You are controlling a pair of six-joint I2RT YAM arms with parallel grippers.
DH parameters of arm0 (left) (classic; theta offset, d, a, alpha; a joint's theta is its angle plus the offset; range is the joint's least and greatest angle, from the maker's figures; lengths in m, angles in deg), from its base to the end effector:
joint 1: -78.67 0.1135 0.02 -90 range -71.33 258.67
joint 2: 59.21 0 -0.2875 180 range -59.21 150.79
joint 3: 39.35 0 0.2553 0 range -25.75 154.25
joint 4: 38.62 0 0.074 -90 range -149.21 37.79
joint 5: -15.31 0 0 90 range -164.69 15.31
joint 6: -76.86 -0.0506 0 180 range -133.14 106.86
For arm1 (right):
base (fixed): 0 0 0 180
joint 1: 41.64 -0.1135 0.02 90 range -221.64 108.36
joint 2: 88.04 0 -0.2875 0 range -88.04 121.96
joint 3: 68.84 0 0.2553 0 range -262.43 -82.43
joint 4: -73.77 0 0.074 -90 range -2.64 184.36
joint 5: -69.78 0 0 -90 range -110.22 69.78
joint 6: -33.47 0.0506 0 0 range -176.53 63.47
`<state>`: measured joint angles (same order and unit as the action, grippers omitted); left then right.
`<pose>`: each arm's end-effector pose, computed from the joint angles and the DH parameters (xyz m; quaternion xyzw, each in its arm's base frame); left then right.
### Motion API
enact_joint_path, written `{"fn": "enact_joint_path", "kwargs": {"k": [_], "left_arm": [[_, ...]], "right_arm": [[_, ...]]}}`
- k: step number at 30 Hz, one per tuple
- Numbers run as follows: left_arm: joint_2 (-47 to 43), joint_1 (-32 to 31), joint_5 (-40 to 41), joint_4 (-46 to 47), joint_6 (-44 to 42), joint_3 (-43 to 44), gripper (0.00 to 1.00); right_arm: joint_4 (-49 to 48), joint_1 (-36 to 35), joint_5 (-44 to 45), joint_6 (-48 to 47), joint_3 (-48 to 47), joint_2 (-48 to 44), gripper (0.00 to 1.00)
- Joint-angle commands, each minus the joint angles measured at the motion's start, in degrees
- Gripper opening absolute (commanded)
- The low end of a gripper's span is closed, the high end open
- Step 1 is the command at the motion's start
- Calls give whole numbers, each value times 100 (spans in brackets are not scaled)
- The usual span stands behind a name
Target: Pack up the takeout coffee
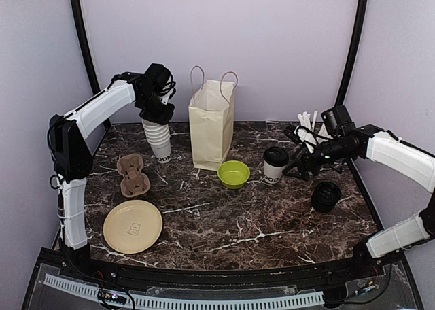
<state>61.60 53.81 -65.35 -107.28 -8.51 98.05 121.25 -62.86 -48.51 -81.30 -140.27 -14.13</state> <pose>0.4463 -0.1978 0.3356 0.1395 0.9326 -0.0080 0.3328 0.2446 0.1207 0.2879 -0.4329 0.8060 0.2192 0.3389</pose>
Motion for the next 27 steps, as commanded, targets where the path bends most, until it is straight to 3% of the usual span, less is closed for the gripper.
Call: {"fn": "enact_joint_path", "kwargs": {"k": [1,7,11,18,22,27], "left_arm": [[-23,30,73,-289,-82,229,9],[-22,-3,57,-392,-129,443,7],[-23,-37,76,-404,-172,511,0],[5,-312,875,-279,-622,513,0],[22,-410,643,-494,-539,889,0],[-21,-471,903,-917,-480,1360,0]], "right_arm": [[-173,3,-56,16,1,18,79],[-175,3,-54,17,8,16,79],[-172,5,-49,11,5,27,79],[-211,3,-19,-1,47,26,79],[-186,3,-18,-2,32,19,79],[-167,1,-36,-1,22,-16,79]]}}
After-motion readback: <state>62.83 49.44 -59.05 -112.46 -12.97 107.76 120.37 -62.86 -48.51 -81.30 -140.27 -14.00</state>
